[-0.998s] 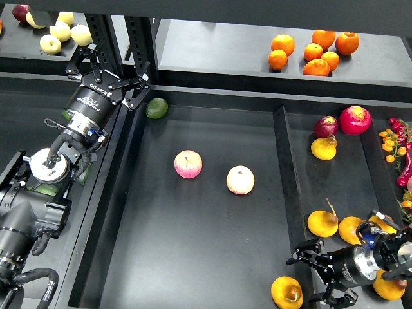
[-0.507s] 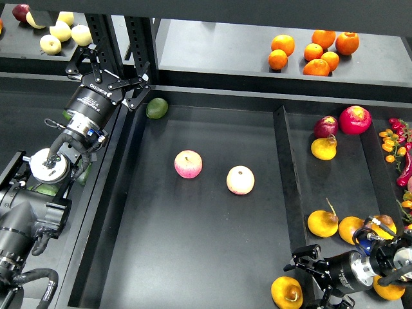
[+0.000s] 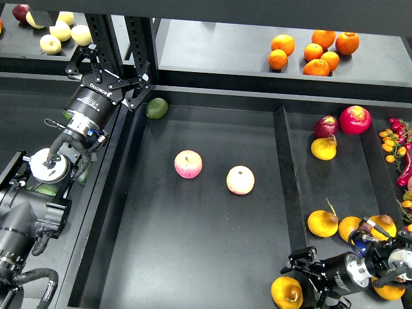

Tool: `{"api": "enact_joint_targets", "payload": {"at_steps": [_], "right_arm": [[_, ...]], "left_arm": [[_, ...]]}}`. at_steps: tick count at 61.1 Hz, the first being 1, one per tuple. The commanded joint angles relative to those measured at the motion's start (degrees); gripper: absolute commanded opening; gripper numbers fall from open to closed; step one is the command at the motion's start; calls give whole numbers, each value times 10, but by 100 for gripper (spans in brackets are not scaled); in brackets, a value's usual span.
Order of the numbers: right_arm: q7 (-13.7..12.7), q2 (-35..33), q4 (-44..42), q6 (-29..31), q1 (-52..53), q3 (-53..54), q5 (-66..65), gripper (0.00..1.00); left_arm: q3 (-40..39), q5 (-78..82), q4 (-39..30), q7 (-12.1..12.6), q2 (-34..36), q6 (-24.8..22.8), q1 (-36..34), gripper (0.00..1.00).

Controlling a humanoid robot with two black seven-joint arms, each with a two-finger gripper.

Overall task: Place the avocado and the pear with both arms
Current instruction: 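Lower the right gripper onto a yellow pear and close it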

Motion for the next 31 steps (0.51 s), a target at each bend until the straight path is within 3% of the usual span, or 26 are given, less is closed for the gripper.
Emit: {"api": "enact_joint_targets", "payload": {"at_steps": [1,14,31], "right_arm": [[0,2,0,0,0,1,-6,83],[0,5,-11,0,-9,9,-23,73],[0,19,-25,0,-24,27,-23,53]], "left_arm": [[0,0,0,0,0,0,1,100],[0,1,0,0,0,0,1,100],[0,1,-1,0,0,0,3,100]]}}
